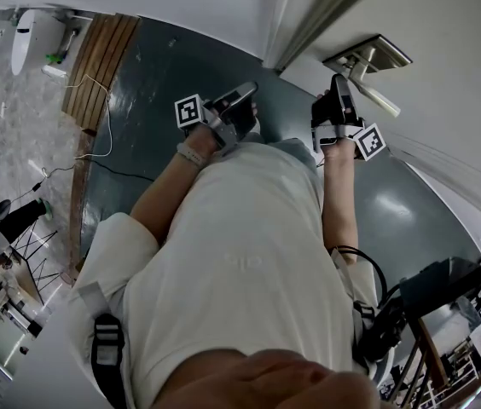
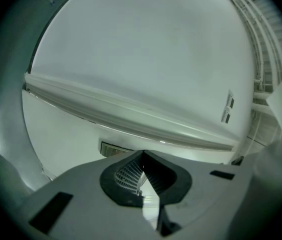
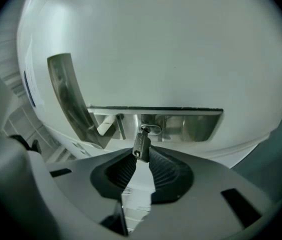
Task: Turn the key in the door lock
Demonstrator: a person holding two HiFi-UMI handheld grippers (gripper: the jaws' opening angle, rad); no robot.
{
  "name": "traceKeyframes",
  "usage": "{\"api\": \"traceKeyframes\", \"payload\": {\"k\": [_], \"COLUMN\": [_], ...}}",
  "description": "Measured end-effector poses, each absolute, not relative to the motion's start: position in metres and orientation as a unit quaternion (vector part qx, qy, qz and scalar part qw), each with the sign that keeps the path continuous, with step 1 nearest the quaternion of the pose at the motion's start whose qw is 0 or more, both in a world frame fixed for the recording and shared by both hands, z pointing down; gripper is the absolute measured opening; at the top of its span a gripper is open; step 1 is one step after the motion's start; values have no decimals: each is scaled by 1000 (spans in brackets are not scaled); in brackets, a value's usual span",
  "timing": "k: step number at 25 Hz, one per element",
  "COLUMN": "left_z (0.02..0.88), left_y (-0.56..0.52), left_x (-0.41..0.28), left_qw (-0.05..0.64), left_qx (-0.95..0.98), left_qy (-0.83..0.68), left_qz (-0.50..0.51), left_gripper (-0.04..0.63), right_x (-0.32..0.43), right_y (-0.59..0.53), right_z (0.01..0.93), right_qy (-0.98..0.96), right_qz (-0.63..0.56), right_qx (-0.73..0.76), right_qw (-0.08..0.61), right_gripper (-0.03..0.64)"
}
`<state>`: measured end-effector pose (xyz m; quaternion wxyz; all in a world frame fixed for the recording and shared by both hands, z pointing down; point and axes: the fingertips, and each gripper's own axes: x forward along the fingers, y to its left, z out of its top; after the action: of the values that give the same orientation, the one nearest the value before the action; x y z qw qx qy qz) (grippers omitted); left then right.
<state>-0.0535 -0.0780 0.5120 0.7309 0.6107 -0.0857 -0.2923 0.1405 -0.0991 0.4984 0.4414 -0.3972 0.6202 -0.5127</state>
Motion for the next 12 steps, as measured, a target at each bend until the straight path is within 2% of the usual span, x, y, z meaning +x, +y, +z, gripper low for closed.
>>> {"api": "traceKeyframes", "payload": {"k": [5,10,12], "left_z": [513,515,515], "left_y": [-80,-79,-78], "left_x": [-54,-52,-51], "left_qw": [732,734,734], "left_qx": [610,610,610], "left_qy": [-86,-85,-85], "left_qz": [-290,-287,-288], "left_gripper": [9,8,9], "right_x": [130,140,141], "right_y": [-101,-97,-94], "right_z": [496,496,491], "right_qy": [707,724,709], "right_qz": [-433,-235,-166], "right_qx": [-502,-647,-673], "right_qw": [245,-53,-132], "right_gripper": [92,107,107]}}
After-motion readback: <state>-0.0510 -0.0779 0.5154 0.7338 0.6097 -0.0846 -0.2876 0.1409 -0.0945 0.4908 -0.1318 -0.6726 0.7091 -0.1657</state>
